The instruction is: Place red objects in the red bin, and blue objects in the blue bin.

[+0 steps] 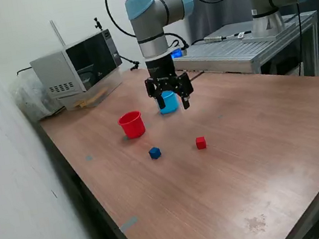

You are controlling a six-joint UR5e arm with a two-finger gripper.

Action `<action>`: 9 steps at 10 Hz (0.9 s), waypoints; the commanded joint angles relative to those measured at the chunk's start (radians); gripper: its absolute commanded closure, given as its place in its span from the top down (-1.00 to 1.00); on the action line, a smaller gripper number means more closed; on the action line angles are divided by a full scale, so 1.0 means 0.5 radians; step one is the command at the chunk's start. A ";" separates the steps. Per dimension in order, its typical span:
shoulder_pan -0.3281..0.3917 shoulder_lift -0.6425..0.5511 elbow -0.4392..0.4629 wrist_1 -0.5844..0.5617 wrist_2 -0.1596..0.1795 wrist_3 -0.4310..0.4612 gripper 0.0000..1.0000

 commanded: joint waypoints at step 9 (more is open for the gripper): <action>0.125 0.213 -0.198 0.044 0.184 1.257 1.00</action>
